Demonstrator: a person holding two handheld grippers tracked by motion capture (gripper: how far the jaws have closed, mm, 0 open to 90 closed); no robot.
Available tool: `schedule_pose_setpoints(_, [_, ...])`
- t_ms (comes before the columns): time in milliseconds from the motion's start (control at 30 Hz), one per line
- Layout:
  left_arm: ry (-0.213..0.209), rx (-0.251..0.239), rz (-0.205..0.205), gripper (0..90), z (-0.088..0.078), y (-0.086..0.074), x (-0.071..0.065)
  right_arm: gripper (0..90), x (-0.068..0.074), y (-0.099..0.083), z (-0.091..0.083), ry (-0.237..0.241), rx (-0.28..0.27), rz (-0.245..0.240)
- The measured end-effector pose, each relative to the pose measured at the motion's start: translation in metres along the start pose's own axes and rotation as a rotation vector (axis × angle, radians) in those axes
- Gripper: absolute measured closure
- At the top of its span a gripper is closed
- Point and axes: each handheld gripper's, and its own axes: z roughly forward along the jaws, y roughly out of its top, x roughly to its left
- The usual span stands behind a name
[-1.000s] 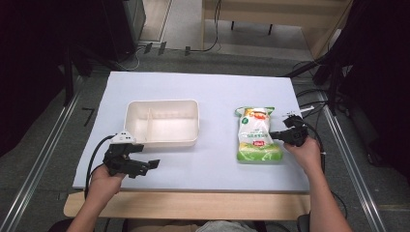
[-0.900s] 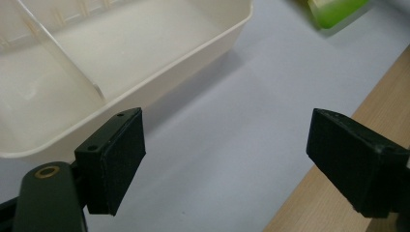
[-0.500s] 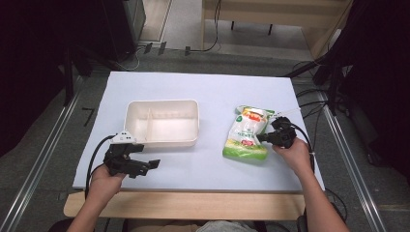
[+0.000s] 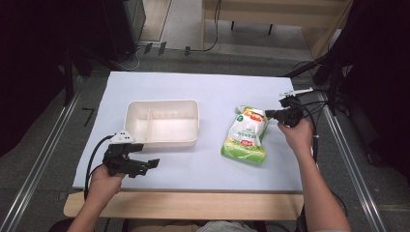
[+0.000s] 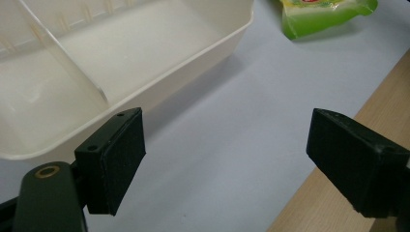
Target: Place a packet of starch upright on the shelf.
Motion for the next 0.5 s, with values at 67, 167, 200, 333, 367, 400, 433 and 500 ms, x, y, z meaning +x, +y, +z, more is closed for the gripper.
schedule_pose_setpoints(67, [-0.001,-0.001,0.0,14.6,0.0,0.0,0.0,90.0,-0.003,0.005,0.003,-0.008,-0.007,0.004])
schedule_pose_setpoints(167, [-0.001,-0.003,0.0,14.6,0.001,0.0,0.0,90.0,-0.011,0.018,0.017,-0.043,0.01,0.014])
schedule_pose_setpoints(200, [0.0,0.001,0.001,14.6,0.001,-0.001,0.0,90.0,-0.015,0.024,0.029,-0.063,0.021,0.003])
schedule_pose_setpoints(333, [-0.004,-0.003,0.002,14.7,0.001,-0.001,0.0,90.0,-0.022,0.027,0.045,-0.059,0.037,0.009])
schedule_pose_setpoints(367, [-0.004,-0.001,0.0,14.6,0.0,-0.001,0.0,90.0,-0.023,0.028,0.048,-0.065,0.061,0.025])
schedule_pose_setpoints(400, [-0.001,-0.003,-0.001,14.7,0.0,-0.001,0.0,90.0,-0.026,0.025,0.056,-0.044,0.098,0.031])
schedule_pose_setpoints(433, [-0.001,-0.003,-0.001,14.7,0.0,-0.001,0.0,90.0,-0.026,0.025,0.056,-0.044,0.098,0.031])
schedule_pose_setpoints(500, [-0.003,-0.009,-0.007,14.6,0.001,-0.002,0.001,90.0,-0.024,0.017,0.065,-0.051,0.167,0.029])
